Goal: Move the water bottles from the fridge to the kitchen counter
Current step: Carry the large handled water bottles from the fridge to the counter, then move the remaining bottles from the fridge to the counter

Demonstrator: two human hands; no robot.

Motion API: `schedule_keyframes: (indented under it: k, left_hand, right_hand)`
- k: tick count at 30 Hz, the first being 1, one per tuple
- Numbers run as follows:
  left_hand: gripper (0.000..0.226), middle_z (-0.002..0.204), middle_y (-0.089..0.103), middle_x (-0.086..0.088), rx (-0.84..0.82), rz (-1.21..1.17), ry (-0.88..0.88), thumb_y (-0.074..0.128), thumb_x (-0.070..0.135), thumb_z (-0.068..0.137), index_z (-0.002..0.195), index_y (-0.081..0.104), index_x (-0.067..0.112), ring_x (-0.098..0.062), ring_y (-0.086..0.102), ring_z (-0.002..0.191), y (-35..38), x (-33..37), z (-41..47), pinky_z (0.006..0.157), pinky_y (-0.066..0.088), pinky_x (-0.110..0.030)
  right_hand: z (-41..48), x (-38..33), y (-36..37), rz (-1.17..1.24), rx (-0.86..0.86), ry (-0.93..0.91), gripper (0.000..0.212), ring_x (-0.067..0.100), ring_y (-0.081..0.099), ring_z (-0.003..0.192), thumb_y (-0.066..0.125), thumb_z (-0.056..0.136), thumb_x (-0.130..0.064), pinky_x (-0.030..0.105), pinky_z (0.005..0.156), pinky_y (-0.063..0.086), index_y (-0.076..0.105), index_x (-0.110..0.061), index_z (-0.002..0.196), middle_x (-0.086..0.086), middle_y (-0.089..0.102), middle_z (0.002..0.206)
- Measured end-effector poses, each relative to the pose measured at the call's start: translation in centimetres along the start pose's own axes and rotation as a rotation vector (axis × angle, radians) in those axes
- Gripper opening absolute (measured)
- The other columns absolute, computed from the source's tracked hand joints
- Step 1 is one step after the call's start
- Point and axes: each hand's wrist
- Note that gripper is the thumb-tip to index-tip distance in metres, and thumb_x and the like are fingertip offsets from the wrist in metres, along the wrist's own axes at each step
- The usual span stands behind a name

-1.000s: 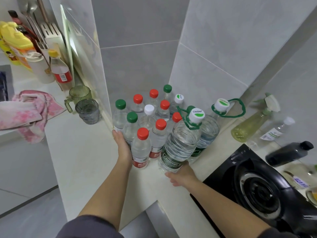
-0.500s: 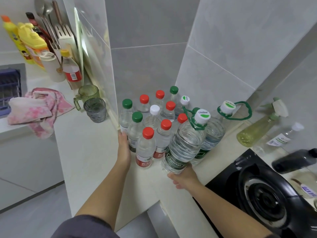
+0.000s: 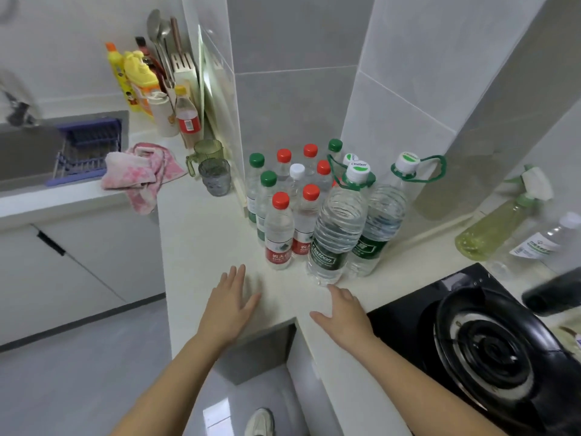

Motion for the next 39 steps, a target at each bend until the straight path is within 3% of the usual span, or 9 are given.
schedule_keyframes:
  k: [4, 7, 10, 12, 14, 17, 27, 39]
  left_hand:
    - [0.073, 0.163, -0.004, -0.003, 0.033, 0.324, -0.004, 0.031, 0.056, 0.099, 0.156, 0.000, 0.023, -0.024, -0.005, 0.150, -0.6, 0.8, -4.1, 0.120, 0.005, -0.043]
    - [0.074, 0.163, -0.007, -0.004, 0.074, 0.435, -0.028, 0.029, 0.057, 0.098, 0.156, -0.001, 0.023, -0.026, -0.010, 0.150, -0.5, 0.6, -6.7, 0.119, 0.001, -0.046]
    - [0.074, 0.162, 0.009, -0.009, 0.124, 0.471, -0.053, 0.023, 0.061, 0.094, 0.155, 0.015, 0.019, -0.030, 0.003, 0.149, -0.4, 0.2, -9.2, 0.118, 0.011, -0.052]
    - [0.076, 0.156, 0.029, -0.013, 0.156, 0.503, -0.072, 0.022, 0.062, 0.091, 0.150, 0.033, 0.015, -0.034, 0.023, 0.145, -0.6, -0.2, -10.8, 0.110, 0.027, -0.056]
    - [0.076, 0.154, 0.034, -0.013, 0.185, 0.519, -0.093, 0.024, 0.062, 0.090, 0.148, 0.036, 0.015, -0.034, 0.027, 0.144, -0.7, -0.6, -12.4, 0.108, 0.029, -0.057]
    - [0.076, 0.156, 0.030, -0.012, 0.255, 0.520, -0.142, 0.024, 0.063, 0.091, 0.151, 0.030, 0.016, -0.032, 0.022, 0.146, -1.2, -1.4, -14.7, 0.110, 0.025, -0.056]
    - [0.080, 0.163, 0.006, -0.006, 0.451, 0.464, -0.329, 0.012, 0.066, 0.089, 0.156, 0.012, 0.022, -0.025, -0.005, 0.149, -6.0, -5.7, -25.2, 0.116, 0.001, -0.047]
    - [0.073, 0.158, 0.026, -0.009, 0.671, 0.470, -0.523, 0.026, 0.059, 0.092, 0.152, 0.024, 0.018, -0.029, 0.019, 0.147, -9.3, -11.6, -47.9, 0.113, 0.024, -0.052]
  right_hand:
    - [-2.3, -0.7, 0.4, -0.199, 0.019, -0.198, 0.081, 0.023, 0.006, 0.152, 0.049, 0.094, -0.058, 0.039, 0.120, 0.013, 0.011, -0.024, 0.158, 0.002, 0.010, 0.165]
    - [-3.5, -1.7, 0.5, -0.308, 0.038, -0.317, 0.081, 0.025, -0.009, 0.153, 0.044, 0.096, -0.059, 0.046, 0.122, 0.001, 0.003, -0.028, 0.158, 0.003, -0.003, 0.167]
    - [-4.6, -3.0, 0.5, -0.379, 0.052, -0.412, 0.081, 0.027, -0.015, 0.152, 0.041, 0.097, -0.059, 0.050, 0.122, -0.005, -0.003, -0.029, 0.158, 0.004, -0.009, 0.166]
    - [-5.2, -4.2, 0.6, -0.395, 0.070, -0.486, 0.081, 0.027, -0.016, 0.152, 0.041, 0.097, -0.059, 0.051, 0.121, -0.007, -0.004, -0.030, 0.158, 0.004, -0.010, 0.166]
    - [-5.6, -5.3, 1.0, -0.396, 0.092, -0.565, 0.081, 0.028, -0.014, 0.152, 0.042, 0.097, -0.059, 0.052, 0.120, -0.009, -0.002, -0.031, 0.158, 0.004, -0.008, 0.167]
    - [-6.5, -7.4, 1.6, -0.390, 0.116, -0.668, 0.082, 0.030, -0.011, 0.153, 0.045, 0.095, -0.060, 0.053, 0.120, -0.008, 0.001, -0.031, 0.158, 0.005, -0.005, 0.167]
    - [-13.3, -16.7, 3.8, -0.421, 0.058, -0.938, 0.079, 0.025, -0.024, 0.150, 0.035, 0.098, -0.061, 0.047, 0.118, -0.014, -0.012, -0.034, 0.156, 0.001, -0.020, 0.164]
    - [-32.3, -25.3, 12.1, -0.338, 0.040, -1.268, 0.077, 0.021, -0.023, 0.150, 0.038, 0.098, -0.060, 0.046, 0.119, -0.013, -0.008, -0.037, 0.156, -0.003, -0.018, 0.165]
Point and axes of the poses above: each hand's wrist, its own z-axis towards the middle knuckle, its own y-axis out of the palm, x = y × z
